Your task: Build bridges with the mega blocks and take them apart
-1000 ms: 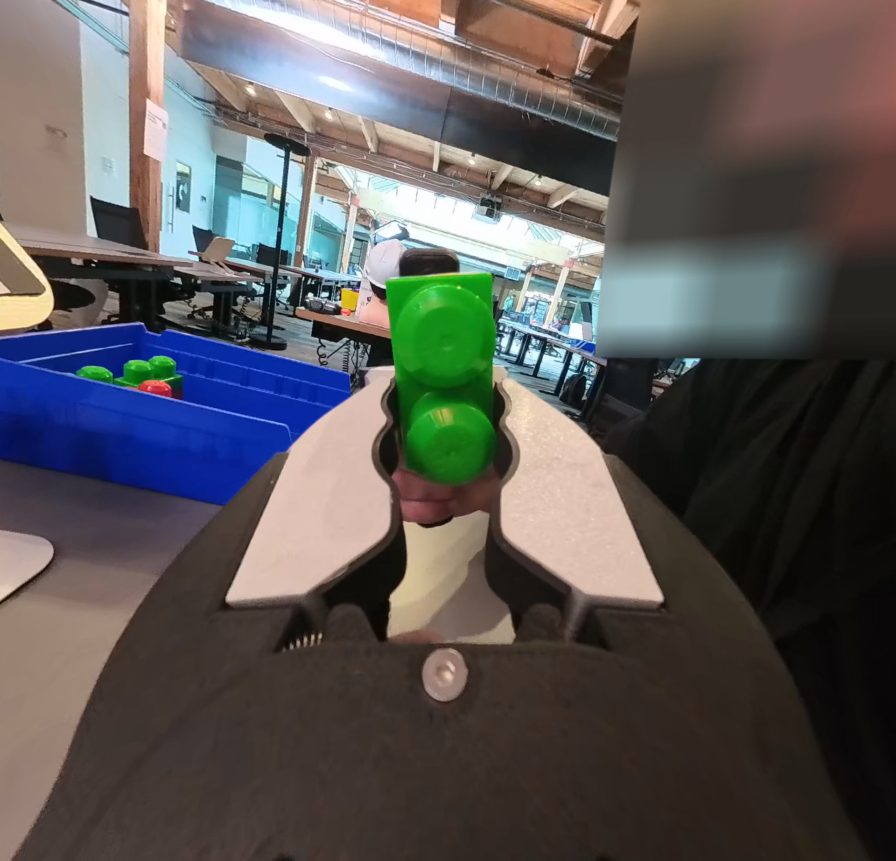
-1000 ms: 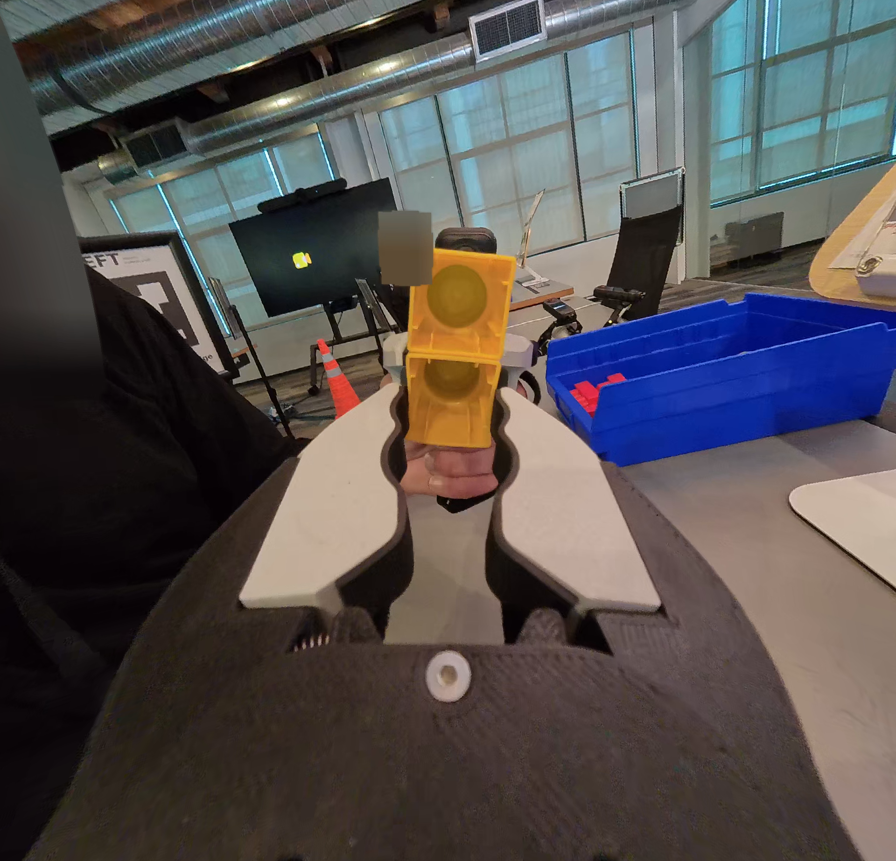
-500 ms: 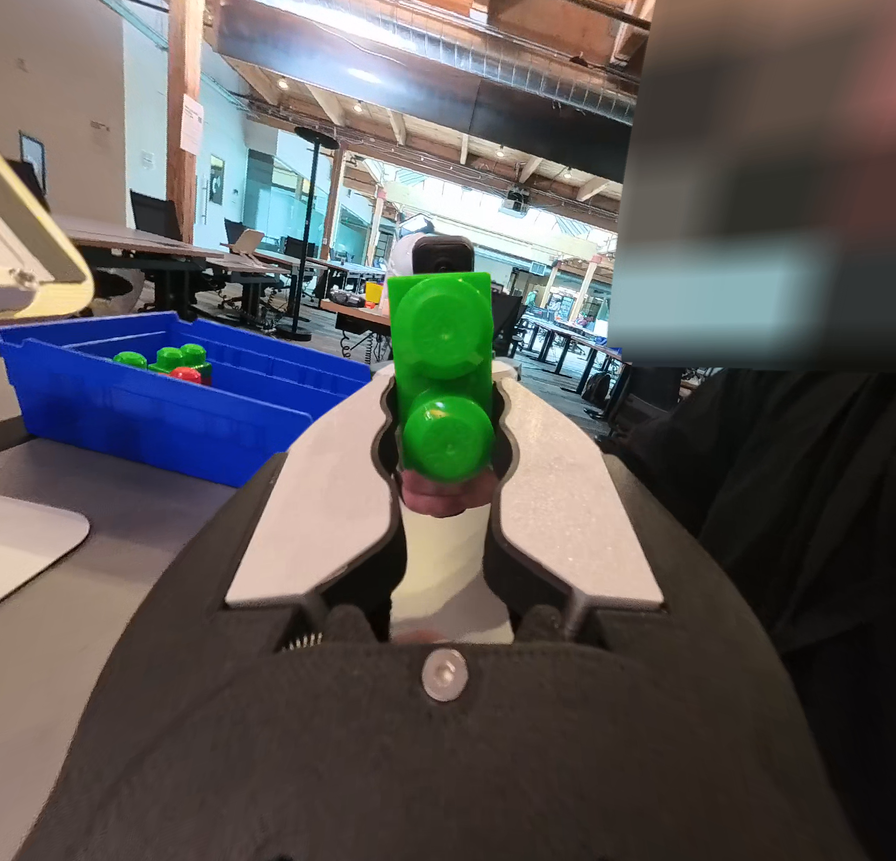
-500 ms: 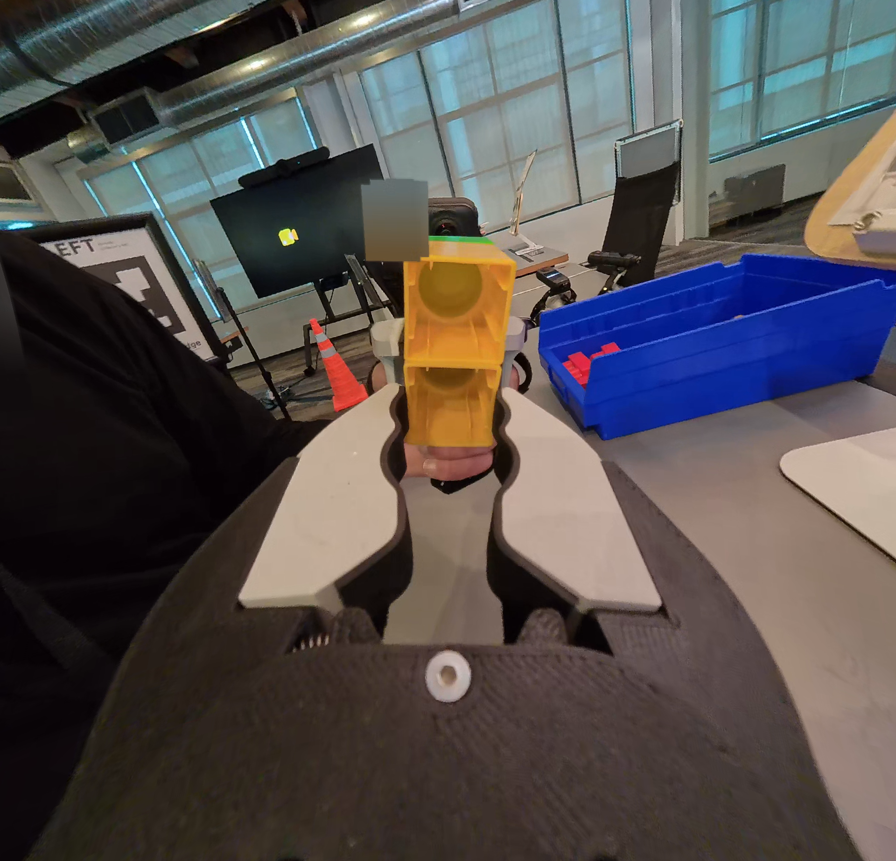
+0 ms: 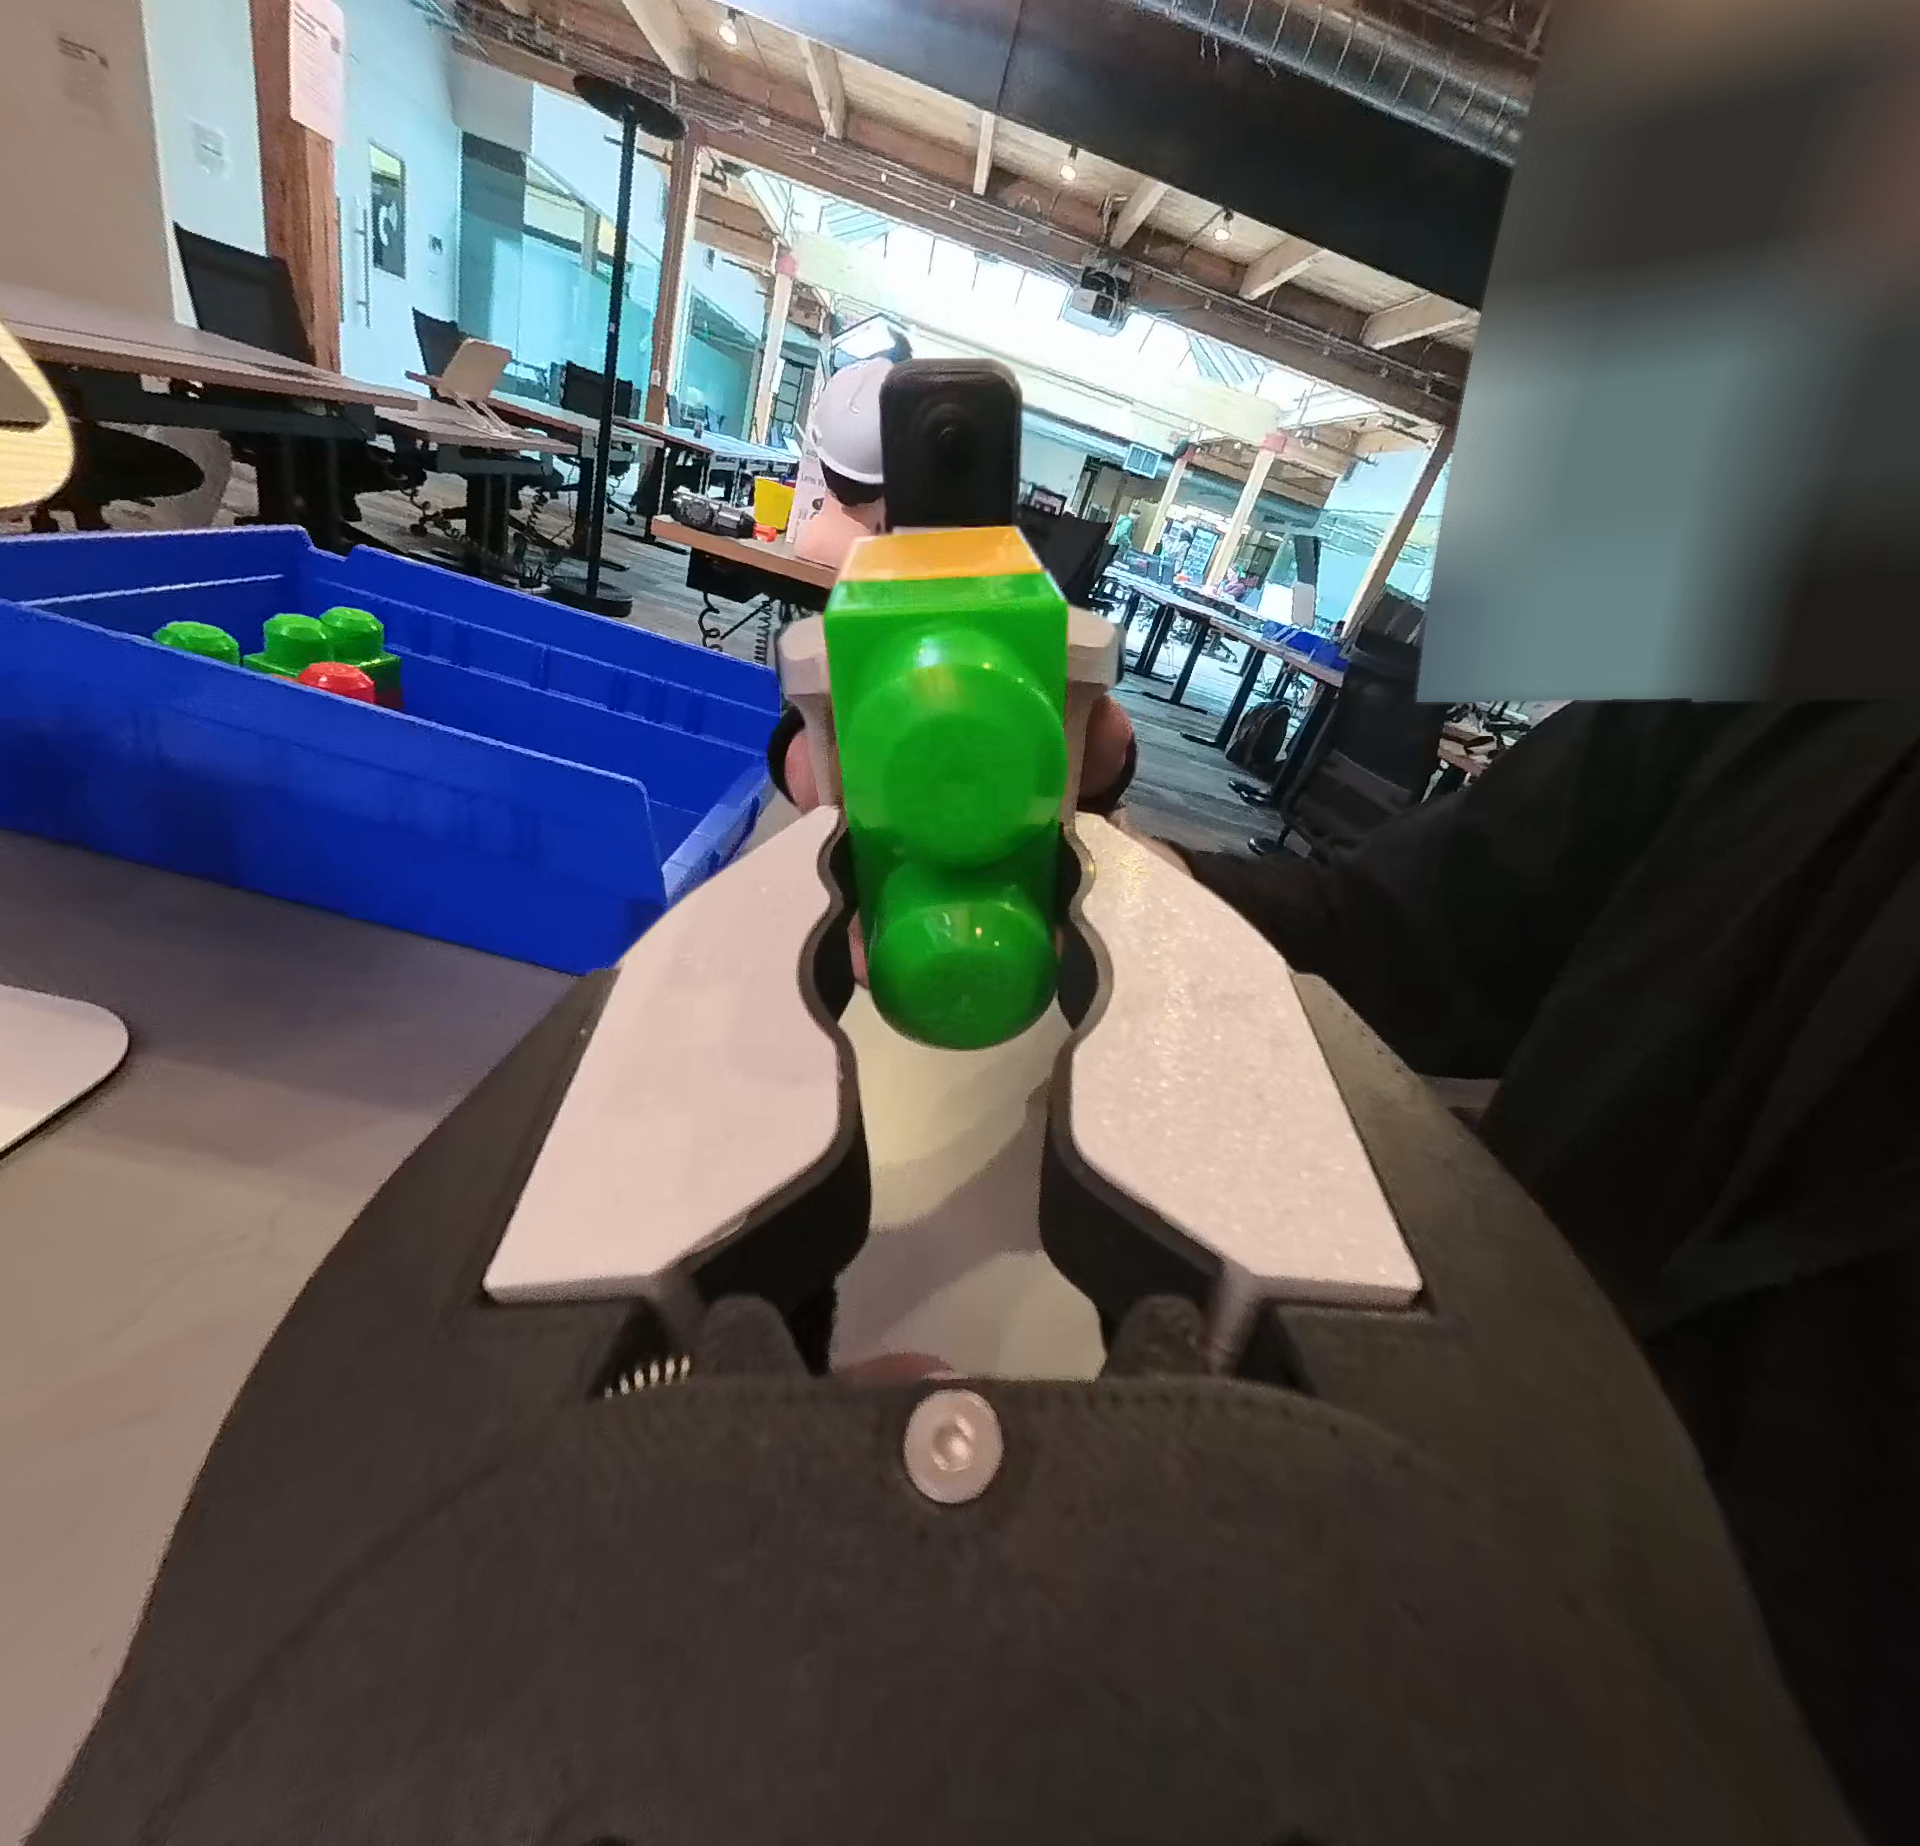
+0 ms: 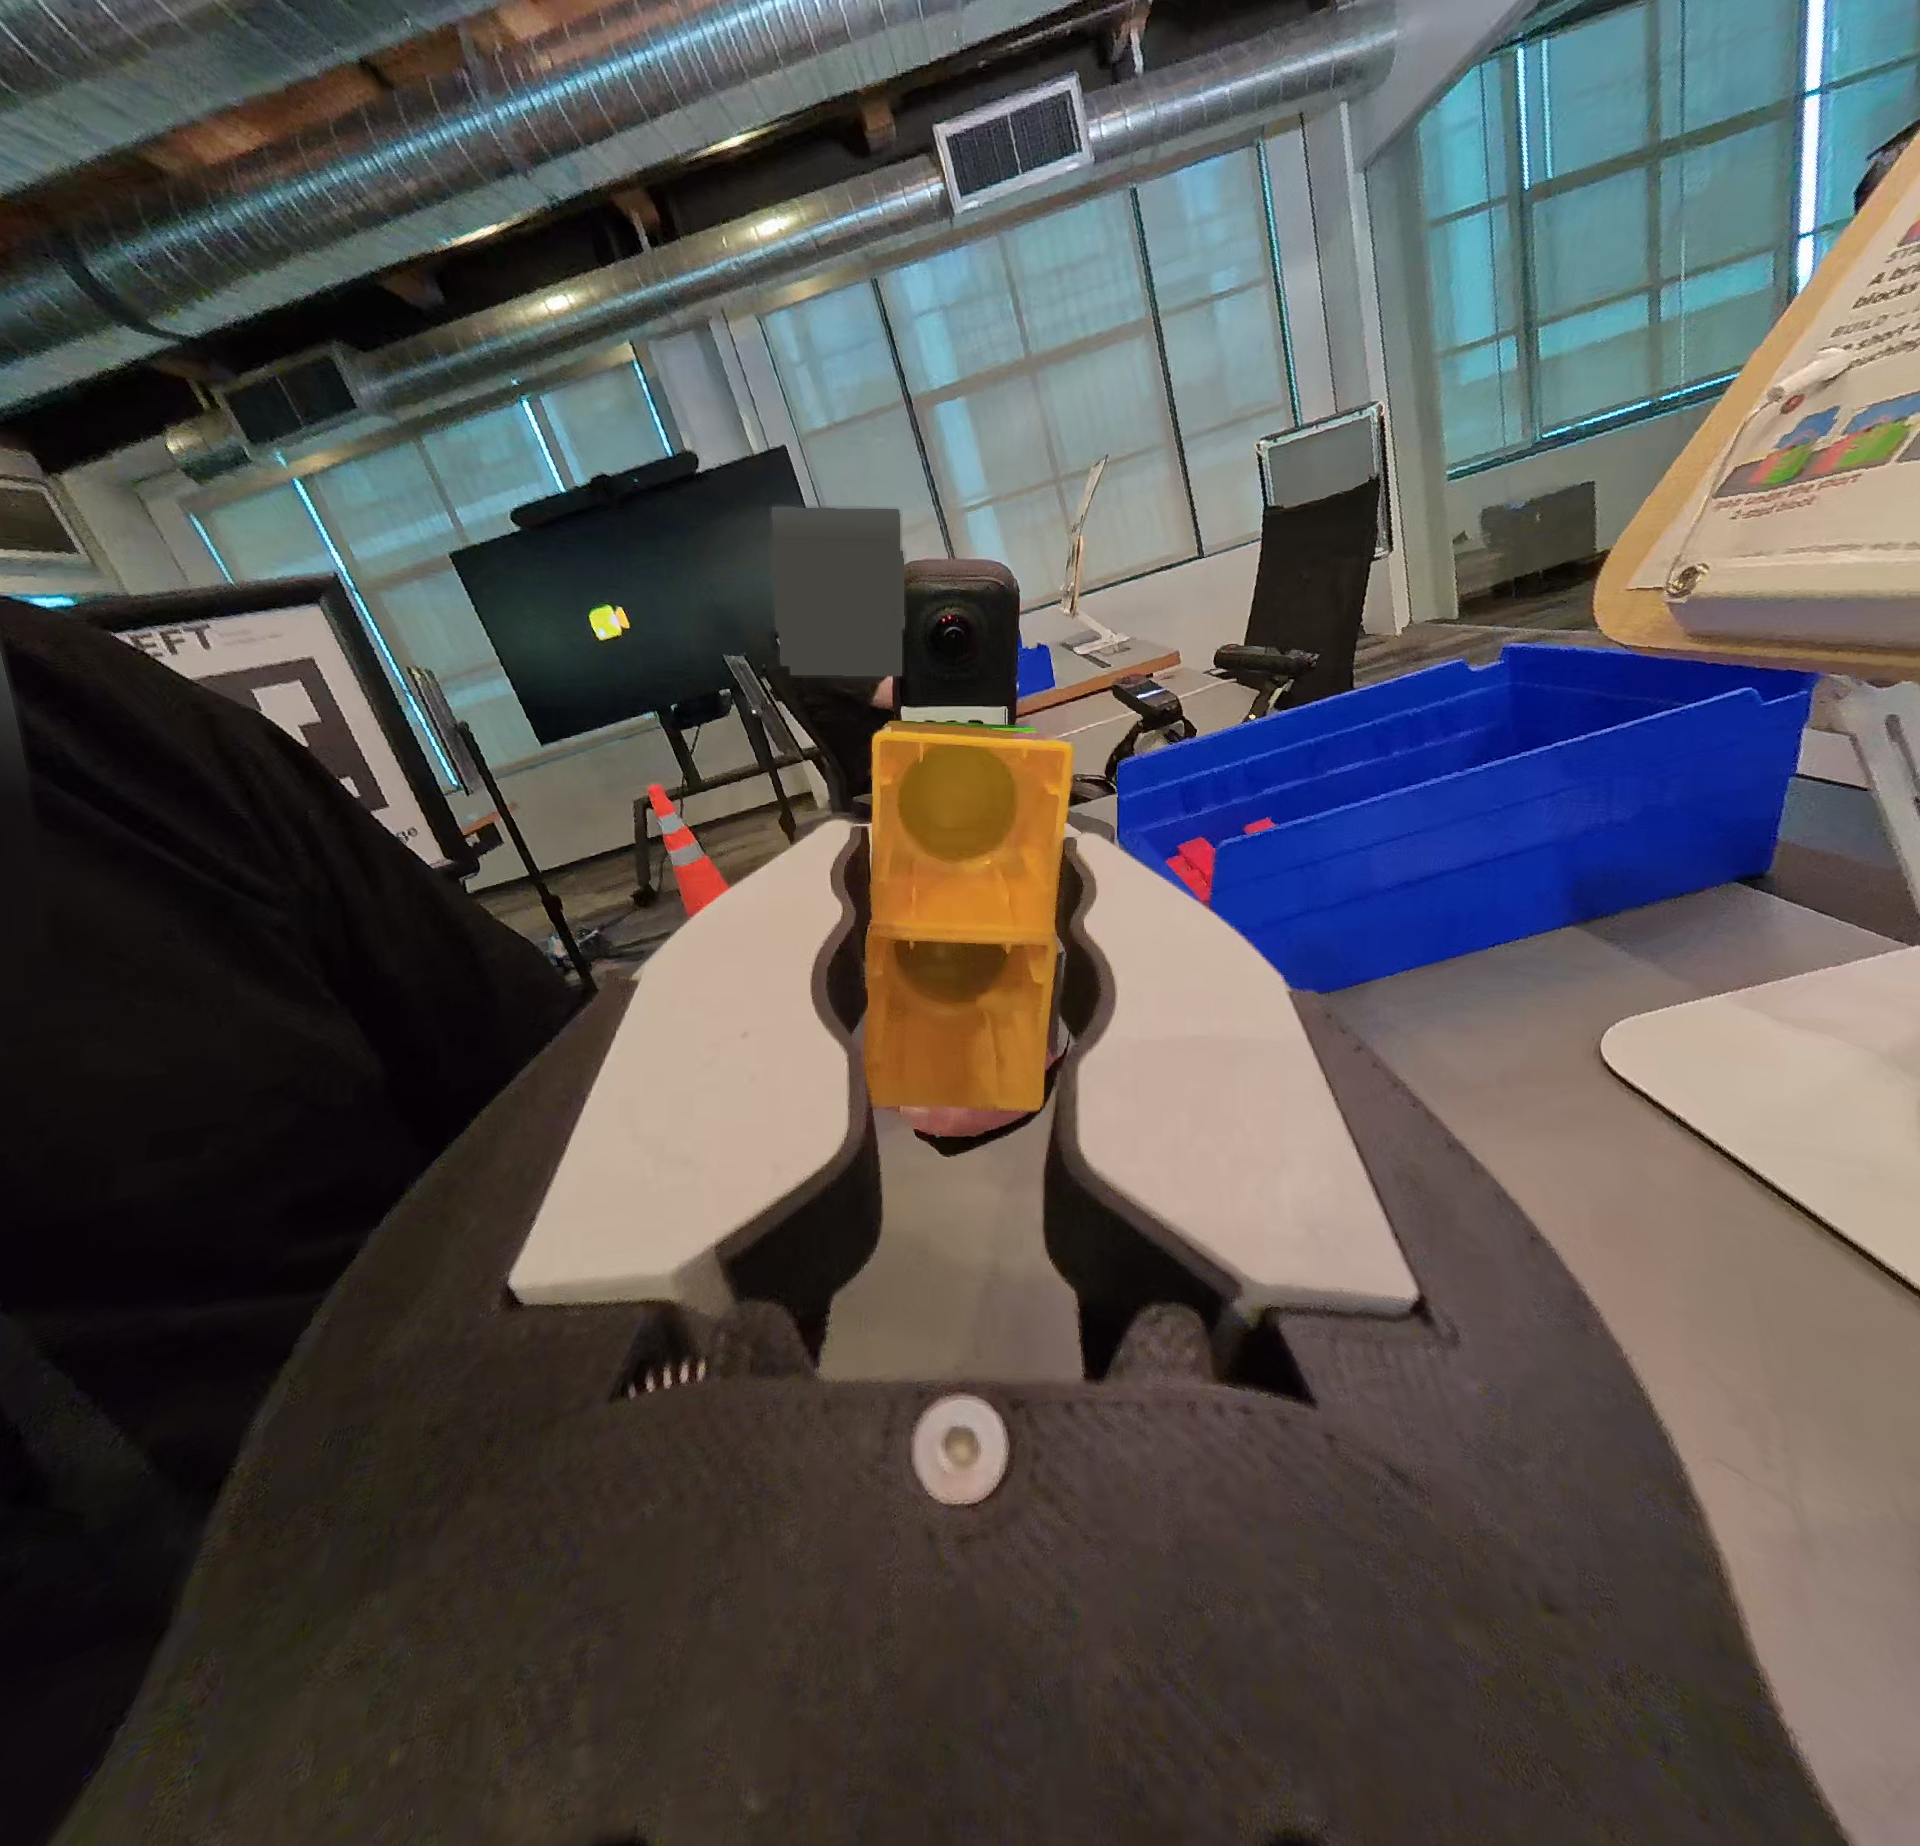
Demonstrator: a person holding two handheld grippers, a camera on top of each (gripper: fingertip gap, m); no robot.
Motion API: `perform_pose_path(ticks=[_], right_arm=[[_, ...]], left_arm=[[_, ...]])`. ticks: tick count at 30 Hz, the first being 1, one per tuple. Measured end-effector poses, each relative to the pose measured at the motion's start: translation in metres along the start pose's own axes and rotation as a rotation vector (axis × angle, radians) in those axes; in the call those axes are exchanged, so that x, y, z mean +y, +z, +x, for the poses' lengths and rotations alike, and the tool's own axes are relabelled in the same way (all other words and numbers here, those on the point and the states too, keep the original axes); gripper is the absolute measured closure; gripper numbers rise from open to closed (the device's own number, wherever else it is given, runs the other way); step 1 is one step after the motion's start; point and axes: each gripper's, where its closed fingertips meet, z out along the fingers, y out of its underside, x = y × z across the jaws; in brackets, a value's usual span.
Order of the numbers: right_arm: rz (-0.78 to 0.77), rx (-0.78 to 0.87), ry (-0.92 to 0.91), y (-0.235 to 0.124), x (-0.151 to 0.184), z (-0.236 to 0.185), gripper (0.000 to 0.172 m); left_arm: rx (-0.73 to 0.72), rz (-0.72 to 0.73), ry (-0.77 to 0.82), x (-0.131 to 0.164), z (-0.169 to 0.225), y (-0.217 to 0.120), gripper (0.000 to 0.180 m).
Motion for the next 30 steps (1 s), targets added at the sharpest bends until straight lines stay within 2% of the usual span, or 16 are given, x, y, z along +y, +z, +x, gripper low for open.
perform_pose_path(ticks=[2, 5, 7, 9, 12, 19, 25, 30], right_arm=[[-0.007, -0.004, -0.004, 0.000, 0.000, -0.001, 0.137], [-0.013, -0.019, -0.013, -0.001, -0.001, -0.004, 0.138], [-0.017, -0.014, -0.018, -0.002, -0.001, -0.003, 0.138], [-0.021, -0.026, -0.016, 0.000, 0.002, -0.005, 0.138], [-0.049, -0.033, -0.028, 0.003, 0.006, -0.007, 0.138], [-0.073, -0.041, -0.051, 0.001, 0.006, -0.009, 0.138], [-0.100, -0.039, -0.052, 0.000, 0.008, -0.008, 0.137], [-0.090, -0.006, -0.016, -0.001, 0.007, 0.002, 0.133]], left_arm=[[0.012, 0.011, -0.007, -0.002, 0.001, 0.000, 0.144], [-0.008, 0.043, 0.010, -0.010, -0.001, -0.004, 0.130], [0.000, 0.054, 0.031, -0.017, 0.002, -0.006, 0.132], [-0.005, 0.025, 0.063, -0.016, 0.005, -0.004, 0.145], [0.020, 0.068, 0.037, -0.020, 0.008, -0.005, 0.145], [0.024, -0.025, 0.050, -0.005, 0.009, -0.003, 0.145], [0.033, -0.017, 0.020, -0.003, 0.008, -0.001, 0.145], [0.029, 0.016, -0.071, -0.007, -0.002, -0.001, 0.145]])
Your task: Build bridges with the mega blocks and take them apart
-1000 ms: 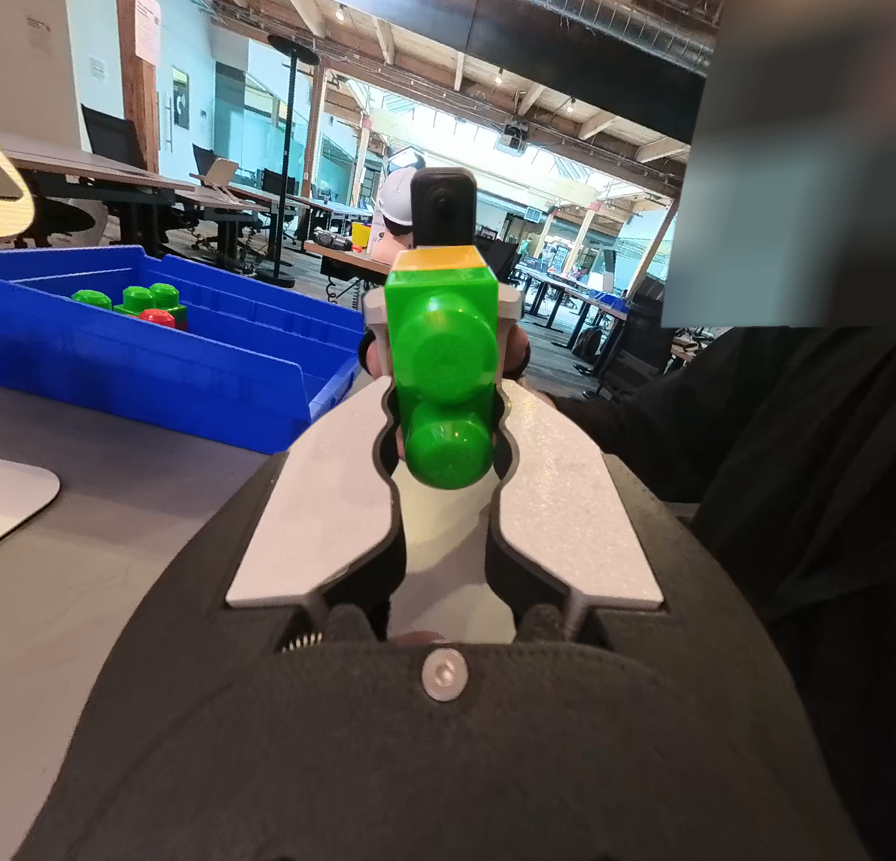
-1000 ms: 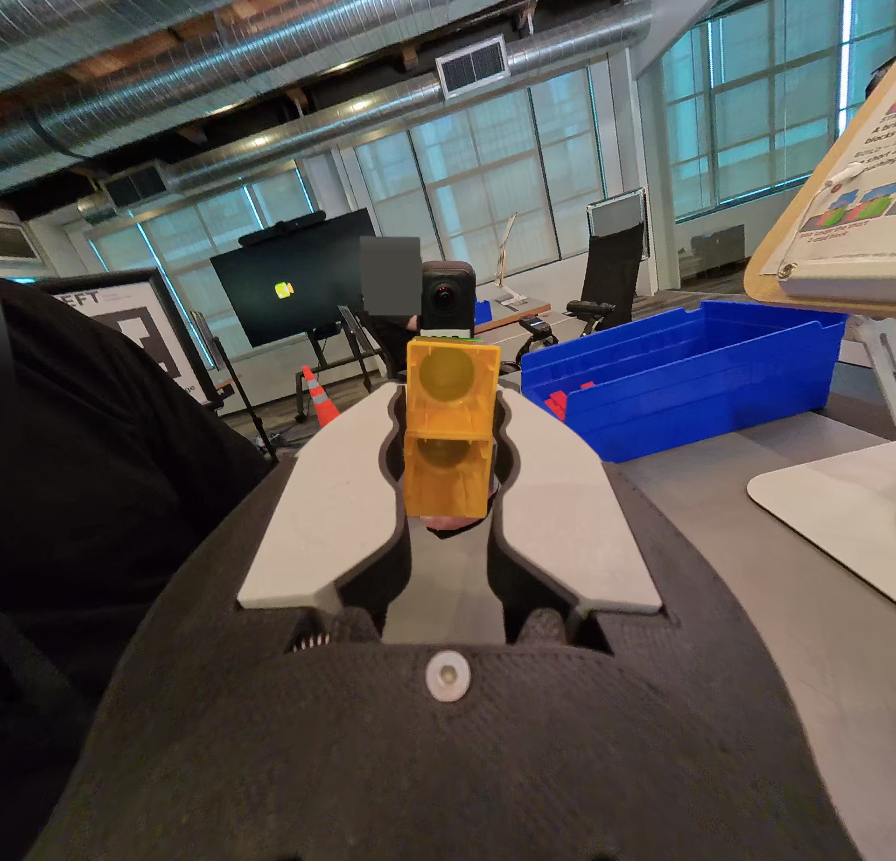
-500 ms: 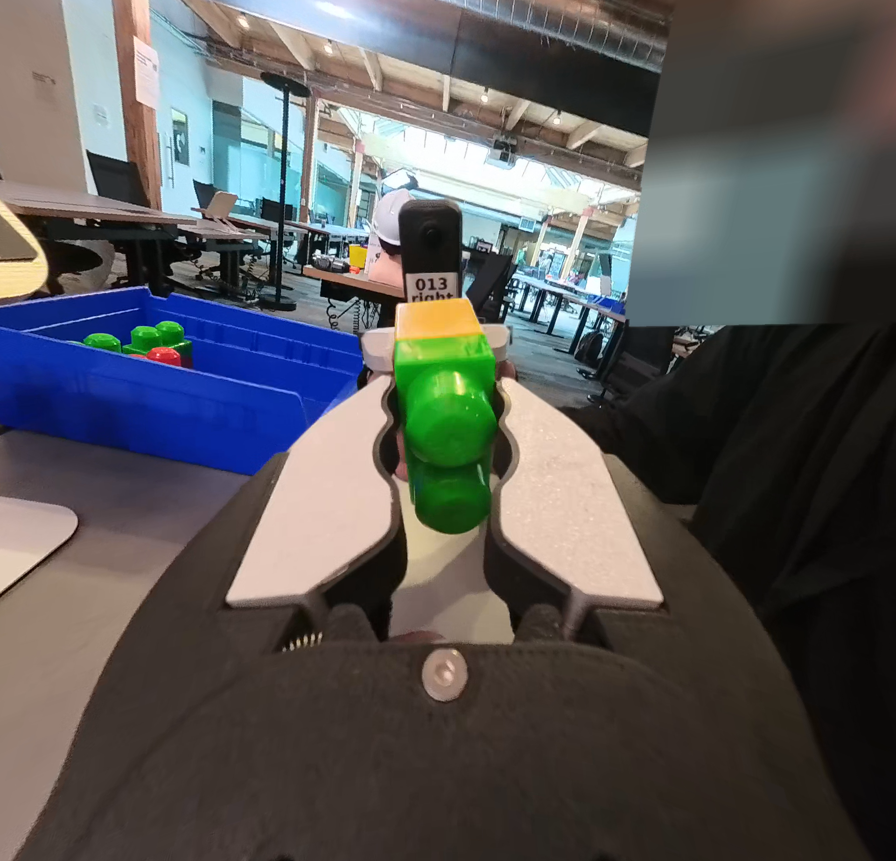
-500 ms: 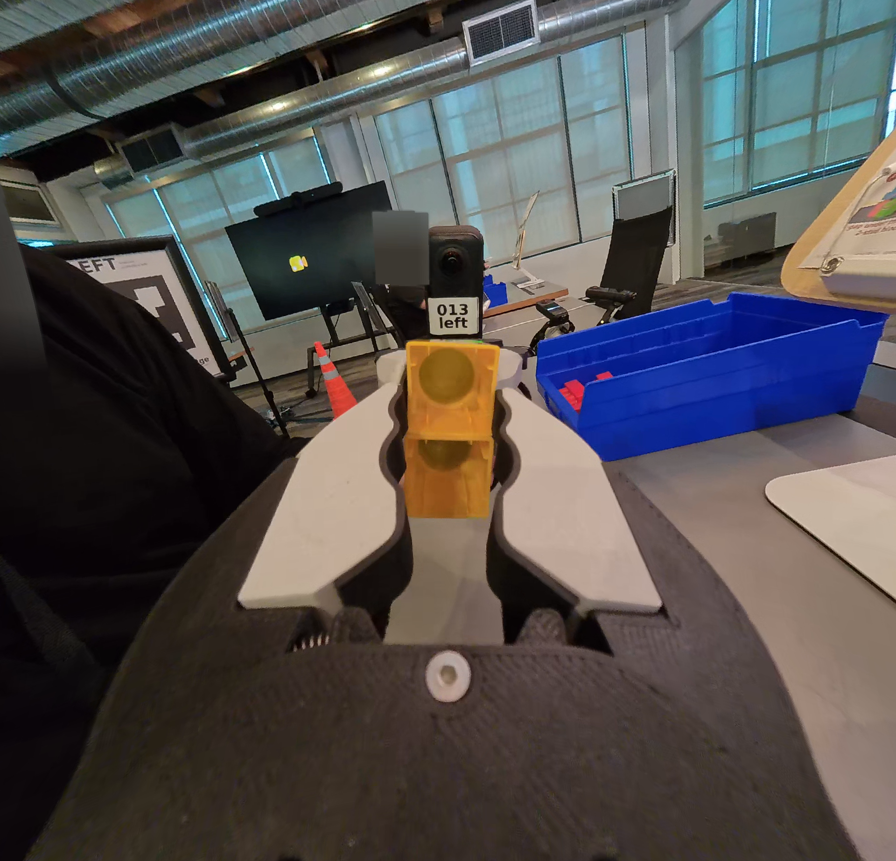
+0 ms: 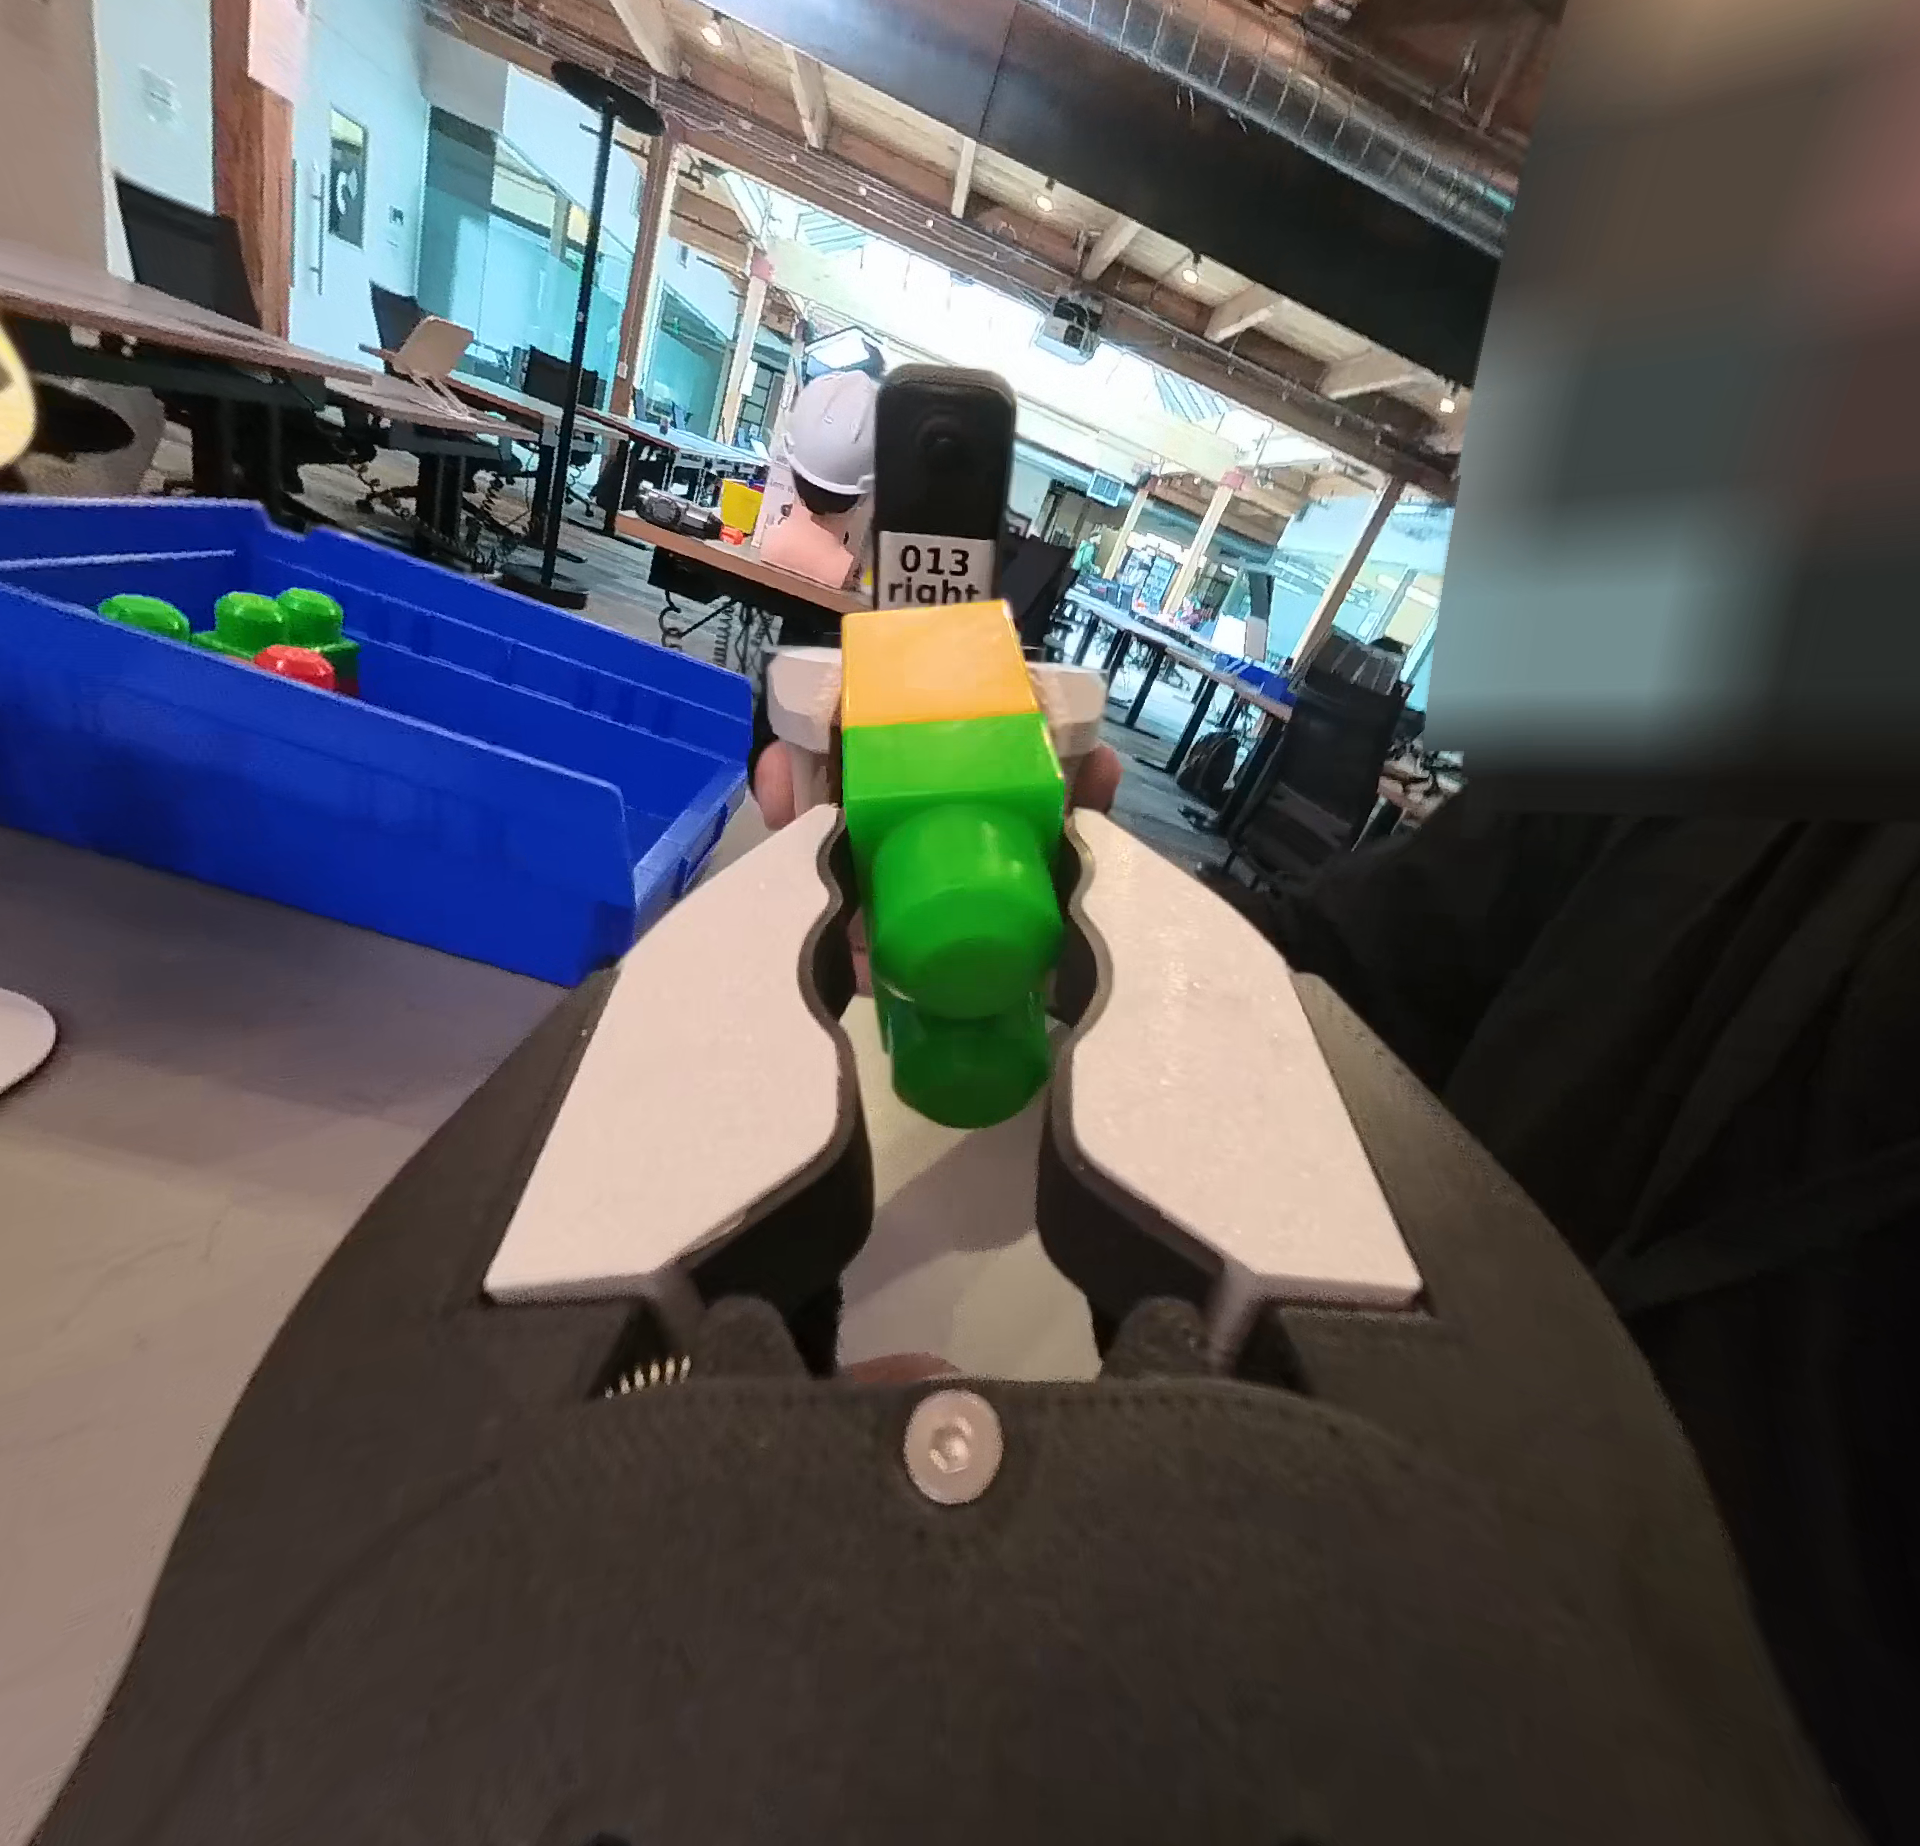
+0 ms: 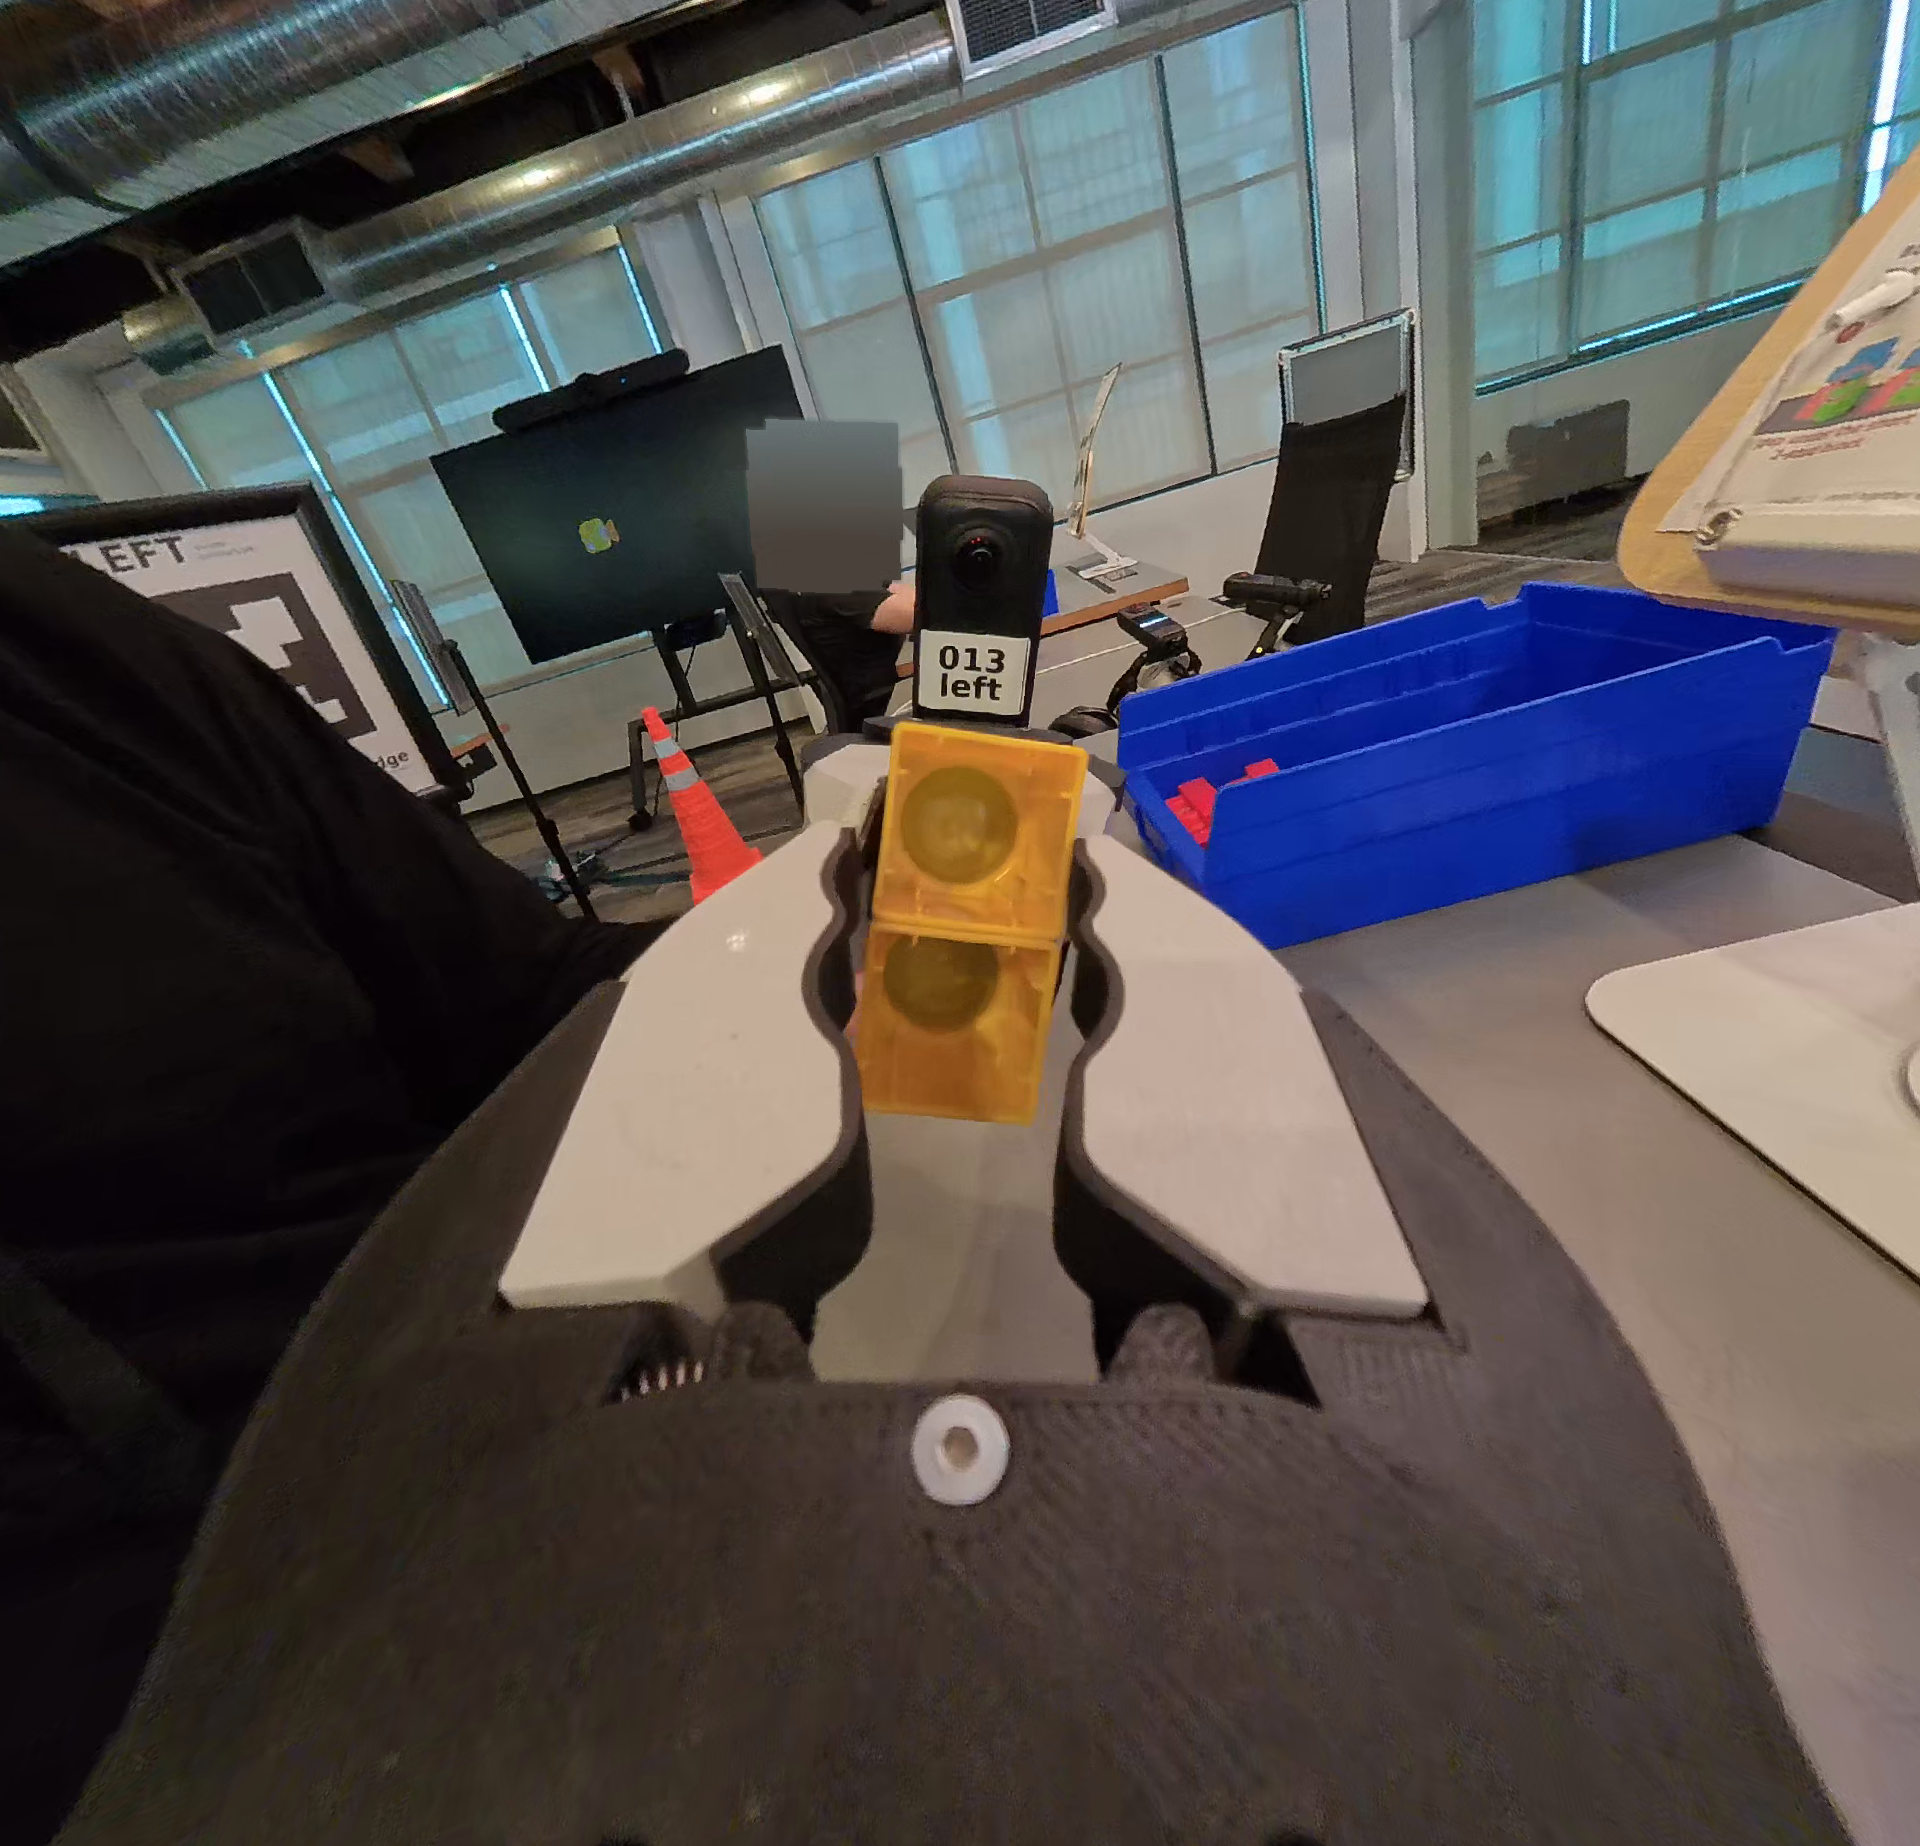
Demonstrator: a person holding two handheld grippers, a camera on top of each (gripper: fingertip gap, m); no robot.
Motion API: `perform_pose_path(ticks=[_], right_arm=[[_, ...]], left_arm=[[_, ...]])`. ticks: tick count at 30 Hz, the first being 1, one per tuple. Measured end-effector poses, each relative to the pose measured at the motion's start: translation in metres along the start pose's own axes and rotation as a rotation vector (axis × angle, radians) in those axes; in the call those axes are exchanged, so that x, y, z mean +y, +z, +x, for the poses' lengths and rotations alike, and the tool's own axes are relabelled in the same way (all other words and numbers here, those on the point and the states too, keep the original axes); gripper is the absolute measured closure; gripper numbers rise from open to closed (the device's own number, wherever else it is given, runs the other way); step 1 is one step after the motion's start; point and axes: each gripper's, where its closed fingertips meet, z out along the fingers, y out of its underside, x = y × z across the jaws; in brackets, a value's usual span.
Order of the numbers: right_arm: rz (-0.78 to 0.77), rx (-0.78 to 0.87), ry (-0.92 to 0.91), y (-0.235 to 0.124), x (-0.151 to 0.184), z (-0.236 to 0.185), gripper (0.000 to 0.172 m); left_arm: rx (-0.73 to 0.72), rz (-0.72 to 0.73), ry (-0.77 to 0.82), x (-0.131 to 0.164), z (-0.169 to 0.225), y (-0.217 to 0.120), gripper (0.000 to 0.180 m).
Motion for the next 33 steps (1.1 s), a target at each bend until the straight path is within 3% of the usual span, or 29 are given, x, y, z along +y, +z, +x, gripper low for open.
perform_pose_path(ticks=[2, 8, 12, 14, 20, 24, 33], right_arm=[[0.020, 0.028, 0.009, -0.004, -0.005, 0.006, 0.127], [-0.057, 0.098, -0.012, -0.014, 0.001, 0.021, 0.133], [-0.102, 0.049, 0.113, -0.004, 0.020, 0.023, 0.124], [-0.095, 0.022, 0.145, -0.001, 0.023, 0.021, 0.134], [-0.076, 0.028, 0.130, -0.001, 0.021, 0.021, 0.137], [0.005, 0.041, 0.092, -0.006, 0.007, 0.021, 0.138], [0.056, 0.007, 0.084, -0.004, 0.003, 0.013, 0.138]], left_arm=[[-0.009, 0.026, -0.069, -0.001, -0.008, -0.003, 0.145], [0.011, 0.131, -0.270, -0.004, -0.026, -0.018, 0.145], [-0.015, 0.097, -0.224, -0.001, -0.026, -0.013, 0.145], [-0.013, 0.083, -0.202, 0.000, -0.023, -0.010, 0.145], [-0.024, 0.117, -0.162, -0.005, -0.022, -0.008, 0.145], [-0.017, 0.134, -0.126, -0.012, -0.018, -0.009, 0.127], [0.014, 0.094, -0.111, 0.000, -0.011, 0.004, 0.145]])
